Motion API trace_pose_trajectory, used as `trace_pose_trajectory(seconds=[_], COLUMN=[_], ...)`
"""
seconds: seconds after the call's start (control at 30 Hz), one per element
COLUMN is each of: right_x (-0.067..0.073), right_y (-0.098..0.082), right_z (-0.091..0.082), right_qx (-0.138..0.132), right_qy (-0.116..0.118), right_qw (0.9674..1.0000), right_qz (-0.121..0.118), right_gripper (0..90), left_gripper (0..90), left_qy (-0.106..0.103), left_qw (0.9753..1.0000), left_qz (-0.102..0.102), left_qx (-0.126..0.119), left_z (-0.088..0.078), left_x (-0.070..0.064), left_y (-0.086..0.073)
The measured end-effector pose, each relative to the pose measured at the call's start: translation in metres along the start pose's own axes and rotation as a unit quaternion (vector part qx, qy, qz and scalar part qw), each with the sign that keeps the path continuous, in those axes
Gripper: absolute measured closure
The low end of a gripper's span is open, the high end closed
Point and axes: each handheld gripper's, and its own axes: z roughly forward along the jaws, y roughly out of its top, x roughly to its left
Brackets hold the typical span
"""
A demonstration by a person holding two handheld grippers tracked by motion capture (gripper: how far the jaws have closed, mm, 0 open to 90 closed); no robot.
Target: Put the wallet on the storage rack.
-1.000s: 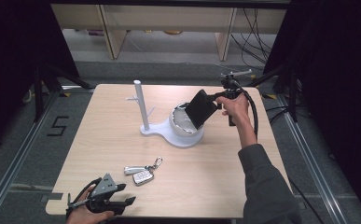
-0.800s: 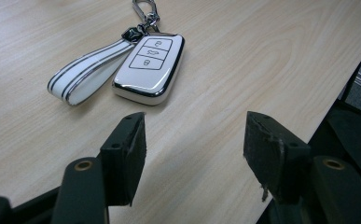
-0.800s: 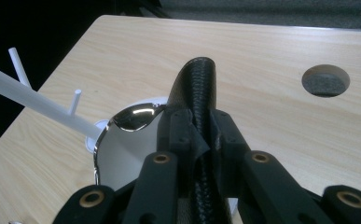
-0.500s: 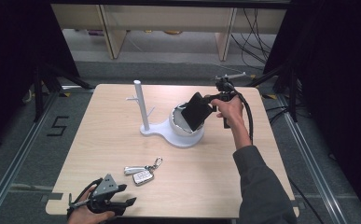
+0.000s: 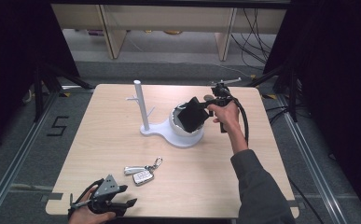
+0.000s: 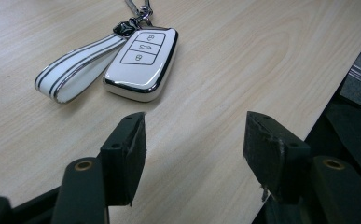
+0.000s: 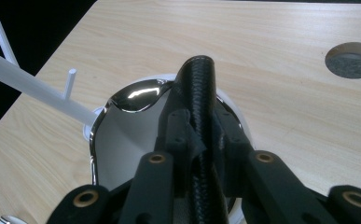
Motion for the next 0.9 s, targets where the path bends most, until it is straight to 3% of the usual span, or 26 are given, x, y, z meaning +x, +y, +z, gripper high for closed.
trace_pose_trajectory(seconds=[0.03,0.1,0.17,0.27,0.3,0.37,0.43,0.57,0.6,0.7,0.77,0.87,0.9], right_x=[-0.001,-0.002,-0.004,-0.004,-0.005,-0.005,-0.004,-0.008,-0.008,-0.009,-0.013,-0.013,-0.015], right_y=[0.000,0.000,0.001,0.001,0.001,0.000,0.000,-0.009,-0.012,-0.018,-0.027,-0.035,-0.042], right_z=[-0.001,-0.003,-0.006,-0.012,-0.018,-0.025,-0.029,-0.044,-0.048,-0.052,-0.059,-0.061,-0.064], right_qx=[-0.003,-0.002,-0.013,-0.015,-0.019,-0.012,-0.013,-0.028,-0.023,-0.027,-0.030,-0.041,-0.035], right_qy=[-0.004,-0.006,-0.019,-0.022,-0.031,-0.057,-0.064,-0.045,-0.043,-0.037,-0.032,-0.020,-0.016], right_qw=[1.0000,1.0000,0.9994,0.9992,0.9986,0.9965,0.9961,0.9969,0.9979,0.9983,0.9979,0.9981,0.9980], right_qz=[-0.006,0.001,-0.025,-0.031,-0.040,-0.061,-0.060,-0.058,-0.043,-0.036,-0.047,-0.041,-0.051], right_gripper=[75.1,70.4,62.2,59.3,53.7,51.9,50.5,45.7,45.7,45.3,42.8,41.6,40.6], left_gripper=[39.1,38.9,38.3,37.5,37.1,36.8,36.7,35.0,34.5,33.3,31.4,29.2,28.3], left_qy=[0.001,0.004,0.005,0.003,0.011,0.006,0.009,0.012,0.012,0.015,0.016,0.016,0.016], left_qw=[0.9999,1.0000,1.0000,1.0000,0.9999,1.0000,0.9999,0.9998,0.9998,0.9997,0.9995,0.9995,0.9994], left_qz=[0.011,-0.005,-0.004,-0.003,-0.012,-0.003,-0.010,-0.014,-0.014,-0.020,-0.026,-0.029,-0.029], left_qx=[0.005,0.003,0.002,0.001,0.001,0.002,0.002,0.003,0.003,0.005,0.001,0.003,0.003], left_z=[-0.001,-0.001,-0.001,-0.001,-0.001,-0.001,-0.002,-0.002,-0.002,-0.002,-0.002,-0.002,-0.002], left_x=[0.002,0.000,0.001,0.002,0.001,0.002,0.002,0.002,0.002,0.002,0.003,0.004,0.004], left_y=[0.000,0.000,0.000,0.000,0.000,0.000,0.000,0.000,0.000,0.000,0.000,0.000,0.000])
